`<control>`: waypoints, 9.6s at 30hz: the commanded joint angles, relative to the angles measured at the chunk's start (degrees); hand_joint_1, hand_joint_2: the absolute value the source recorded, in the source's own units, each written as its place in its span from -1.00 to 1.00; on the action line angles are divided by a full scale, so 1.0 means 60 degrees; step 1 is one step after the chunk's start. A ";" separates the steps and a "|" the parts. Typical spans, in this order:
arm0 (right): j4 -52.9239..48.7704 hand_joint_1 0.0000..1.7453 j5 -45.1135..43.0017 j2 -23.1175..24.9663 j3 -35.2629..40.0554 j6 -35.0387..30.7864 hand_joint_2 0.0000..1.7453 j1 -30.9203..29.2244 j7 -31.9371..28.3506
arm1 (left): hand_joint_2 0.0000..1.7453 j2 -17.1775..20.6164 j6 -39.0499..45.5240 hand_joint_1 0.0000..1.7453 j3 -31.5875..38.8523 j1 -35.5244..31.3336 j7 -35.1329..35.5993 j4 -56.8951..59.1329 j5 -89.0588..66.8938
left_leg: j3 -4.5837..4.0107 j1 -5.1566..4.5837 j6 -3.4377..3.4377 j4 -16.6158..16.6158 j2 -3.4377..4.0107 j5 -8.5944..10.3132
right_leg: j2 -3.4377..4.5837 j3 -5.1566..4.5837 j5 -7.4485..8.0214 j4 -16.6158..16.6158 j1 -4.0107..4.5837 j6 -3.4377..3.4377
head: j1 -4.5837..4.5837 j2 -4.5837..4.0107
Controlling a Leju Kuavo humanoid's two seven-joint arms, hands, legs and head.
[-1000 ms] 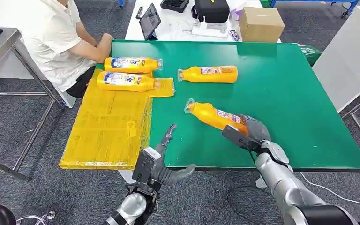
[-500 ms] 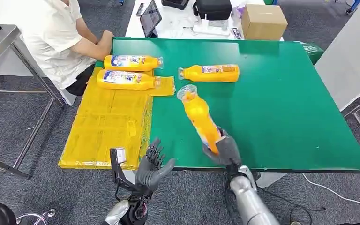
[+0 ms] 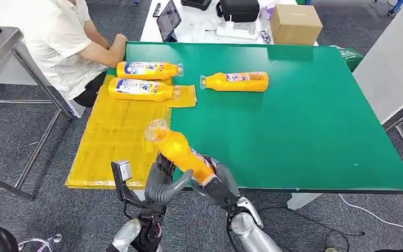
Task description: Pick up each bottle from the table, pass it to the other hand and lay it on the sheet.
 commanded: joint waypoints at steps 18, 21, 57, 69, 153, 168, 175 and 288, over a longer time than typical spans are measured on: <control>0.0216 -0.86 -0.0036 -0.0242 0.2227 -0.0182 1.00 -0.0617 0.0310 | 1.00 0.0048 -0.0764 1.00 -0.0008 -0.0485 0.0644 0.0541 0.1078 | 0.0048 0.0003 0.0013 -0.0008 0.0030 -0.0017 | 0.0014 0.0045 -0.0007 -0.0013 0.0012 -0.0034 | 0.0000 0.0000; 0.0279 -1.00 -0.0227 -0.0214 0.2155 -0.0264 1.00 -0.0519 0.0133 | 1.00 0.0116 -0.0683 1.00 0.0095 -0.0483 0.0614 0.0311 0.1097 | 0.0016 -0.0001 0.0006 -0.0005 0.0015 -0.0008 | 0.0006 0.0018 -0.0004 -0.0005 0.0005 -0.0020 | 0.0003 0.0000; -0.8141 -1.00 0.2810 0.0273 -0.0851 -0.4160 -1.00 0.3265 -0.1011 | 1.00 0.0203 0.4029 1.00 0.3455 -0.1316 -0.0663 0.1668 -1.0330 | 0.0006 0.0002 0.0011 0.0010 0.0020 -0.0020 | 0.0001 0.0002 -0.0017 0.0010 0.0010 -0.0034 | 0.0000 0.0000; -0.4657 -1.00 0.0069 -0.0292 0.1508 -0.4062 -1.00 0.1718 -0.1159 | 1.00 0.0412 0.0948 1.00 0.2069 -0.4900 0.3072 0.8241 -1.4287 | 0.0026 0.0014 0.0008 -0.0015 0.0018 0.0015 | -0.0006 0.0027 0.0018 -0.0024 0.0021 -0.0035 | -0.0004 0.0000; 0.2735 -1.00 0.9133 -0.1913 -0.3011 -0.4160 1.00 -0.1616 0.3086 | 1.00 0.0200 0.2670 -1.00 0.2127 -0.1070 -0.0991 0.0806 -0.6988 | 0.0006 -0.0001 0.0000 -0.0002 0.0008 0.0004 | -0.0001 0.0013 0.0004 -0.0010 0.0005 -0.0020 | 0.0003 0.0000; 0.4993 0.64 0.8680 -0.1895 -0.2807 -0.2174 1.00 -0.2843 0.5117 | 1.00 0.0164 0.2434 -1.00 0.1748 -0.1191 -0.0774 0.0810 -0.7051 | 0.0049 0.0001 -0.0002 -0.0003 0.0004 0.0010 | -0.0019 0.0042 0.0004 -0.0012 0.0007 -0.0020 | 0.0000 0.0000; 0.5045 1.00 0.8139 -0.1861 -0.3004 -0.1843 1.00 -0.2822 0.4533 | 1.00 0.0169 0.2342 -1.00 0.1653 -0.1277 -0.0768 0.0870 -0.7041 | 0.0085 0.0006 0.0015 -0.0014 -0.0005 0.0020 | -0.0034 0.0091 0.0014 -0.0034 0.0019 -0.0047 | 0.0000 0.0000; 0.1446 -1.00 -0.0088 0.0082 0.1913 -0.1077 -1.00 -0.0702 -0.1159 | 1.00 -0.0106 -0.0702 1.00 0.0838 -0.1197 -0.0976 0.0369 -0.0178 | 0.0008 0.0006 0.0005 -0.0005 -0.0005 0.0005 | -0.0021 0.0012 -0.0003 -0.0010 0.0014 -0.0026 | 0.0000 0.0000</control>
